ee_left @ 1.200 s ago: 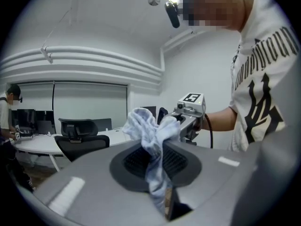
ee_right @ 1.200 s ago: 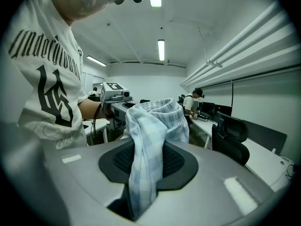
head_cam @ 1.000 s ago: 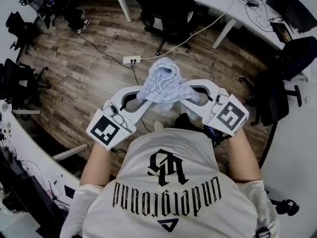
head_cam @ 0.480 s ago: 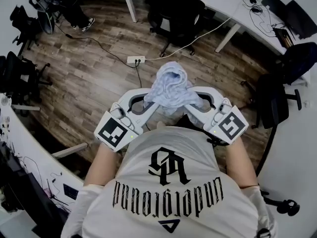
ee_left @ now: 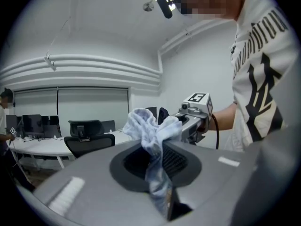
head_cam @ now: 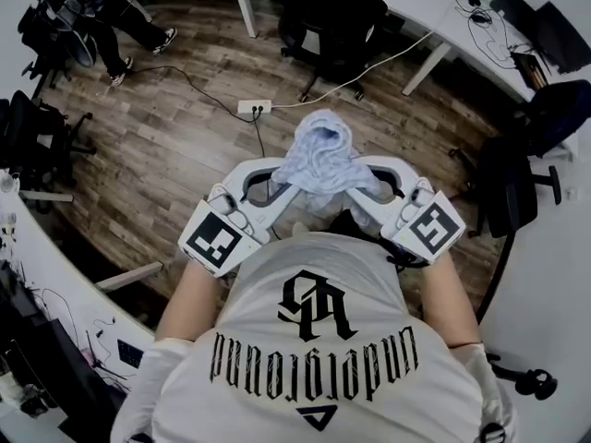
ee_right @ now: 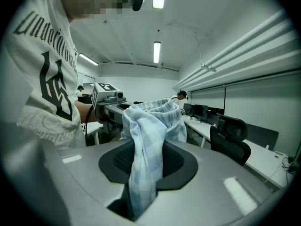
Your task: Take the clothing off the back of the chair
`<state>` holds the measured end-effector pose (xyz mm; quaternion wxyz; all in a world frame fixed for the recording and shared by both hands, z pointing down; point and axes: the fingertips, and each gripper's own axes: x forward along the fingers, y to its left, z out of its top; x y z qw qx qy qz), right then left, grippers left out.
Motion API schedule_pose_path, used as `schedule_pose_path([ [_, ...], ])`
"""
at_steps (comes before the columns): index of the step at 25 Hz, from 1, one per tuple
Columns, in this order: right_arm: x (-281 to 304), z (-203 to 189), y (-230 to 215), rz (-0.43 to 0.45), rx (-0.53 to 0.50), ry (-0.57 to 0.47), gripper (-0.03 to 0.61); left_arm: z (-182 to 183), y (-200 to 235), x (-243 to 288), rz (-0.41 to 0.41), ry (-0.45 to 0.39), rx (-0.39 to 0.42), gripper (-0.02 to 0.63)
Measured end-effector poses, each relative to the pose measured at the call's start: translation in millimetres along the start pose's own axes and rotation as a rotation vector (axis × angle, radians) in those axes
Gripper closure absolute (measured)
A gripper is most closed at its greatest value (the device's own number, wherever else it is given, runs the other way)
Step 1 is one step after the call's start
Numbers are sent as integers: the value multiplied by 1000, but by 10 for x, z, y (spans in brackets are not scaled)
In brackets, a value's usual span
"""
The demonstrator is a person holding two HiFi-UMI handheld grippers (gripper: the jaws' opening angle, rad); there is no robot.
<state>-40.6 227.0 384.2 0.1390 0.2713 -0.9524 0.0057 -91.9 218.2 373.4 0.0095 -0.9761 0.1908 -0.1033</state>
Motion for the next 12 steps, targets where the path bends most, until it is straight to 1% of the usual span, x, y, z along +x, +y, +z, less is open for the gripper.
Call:
schedule_pose_path([
  [12,9,-21,-162,-3,11,5,482,2,85,105,3,3,3,520],
])
